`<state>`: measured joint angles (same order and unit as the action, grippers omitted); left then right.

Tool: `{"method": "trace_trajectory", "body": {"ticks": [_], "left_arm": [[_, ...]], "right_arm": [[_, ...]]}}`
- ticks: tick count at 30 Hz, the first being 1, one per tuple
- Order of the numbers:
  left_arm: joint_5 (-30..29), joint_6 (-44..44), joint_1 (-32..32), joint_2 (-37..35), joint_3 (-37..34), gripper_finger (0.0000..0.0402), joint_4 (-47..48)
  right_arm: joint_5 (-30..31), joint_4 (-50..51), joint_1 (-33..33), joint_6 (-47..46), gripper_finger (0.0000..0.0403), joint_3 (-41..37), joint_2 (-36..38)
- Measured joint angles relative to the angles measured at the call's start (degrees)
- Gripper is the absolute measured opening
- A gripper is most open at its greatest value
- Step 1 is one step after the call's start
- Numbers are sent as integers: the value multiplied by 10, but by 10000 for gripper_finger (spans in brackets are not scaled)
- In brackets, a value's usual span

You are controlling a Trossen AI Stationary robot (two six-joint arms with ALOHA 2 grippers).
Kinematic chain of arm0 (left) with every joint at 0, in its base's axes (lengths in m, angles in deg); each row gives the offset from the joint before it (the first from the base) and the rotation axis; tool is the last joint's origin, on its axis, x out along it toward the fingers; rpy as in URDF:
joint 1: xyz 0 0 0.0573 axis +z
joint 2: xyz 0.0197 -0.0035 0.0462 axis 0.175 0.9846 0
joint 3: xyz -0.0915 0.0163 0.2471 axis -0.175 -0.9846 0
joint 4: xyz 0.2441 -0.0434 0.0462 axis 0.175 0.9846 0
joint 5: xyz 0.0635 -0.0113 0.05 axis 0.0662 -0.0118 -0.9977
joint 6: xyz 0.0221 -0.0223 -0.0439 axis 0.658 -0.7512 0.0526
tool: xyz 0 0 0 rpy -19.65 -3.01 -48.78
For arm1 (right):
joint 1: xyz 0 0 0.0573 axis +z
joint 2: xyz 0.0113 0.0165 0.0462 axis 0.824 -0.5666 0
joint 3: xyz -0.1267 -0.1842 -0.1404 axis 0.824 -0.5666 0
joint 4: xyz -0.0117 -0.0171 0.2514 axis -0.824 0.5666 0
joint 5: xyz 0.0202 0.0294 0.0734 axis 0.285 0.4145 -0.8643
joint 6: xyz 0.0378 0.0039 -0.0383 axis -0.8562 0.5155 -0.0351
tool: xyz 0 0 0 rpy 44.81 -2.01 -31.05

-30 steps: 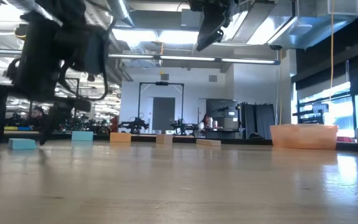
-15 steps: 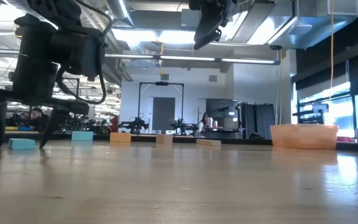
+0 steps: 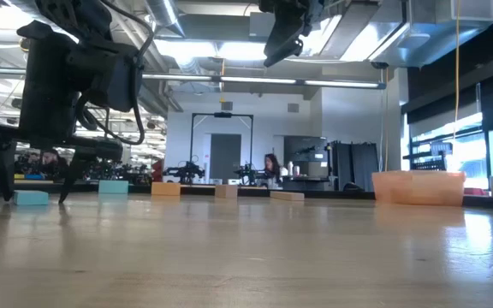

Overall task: Sort & place blocks by color
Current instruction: Put the blue block into the green bin

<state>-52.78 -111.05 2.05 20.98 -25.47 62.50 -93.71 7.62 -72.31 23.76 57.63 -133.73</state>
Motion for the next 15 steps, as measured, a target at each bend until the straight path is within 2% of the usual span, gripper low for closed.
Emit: {"method": "trace_trajectory", "body": {"ticks": [8, 15], "left_arm": [[-9, -13, 0, 0, 0, 263, -9], [21, 0, 0, -1, -6, 248, -16]], "right_arm": [[0, 1, 0, 0, 201, 0, 0], [0, 1, 0, 0, 201, 0, 0]]}}
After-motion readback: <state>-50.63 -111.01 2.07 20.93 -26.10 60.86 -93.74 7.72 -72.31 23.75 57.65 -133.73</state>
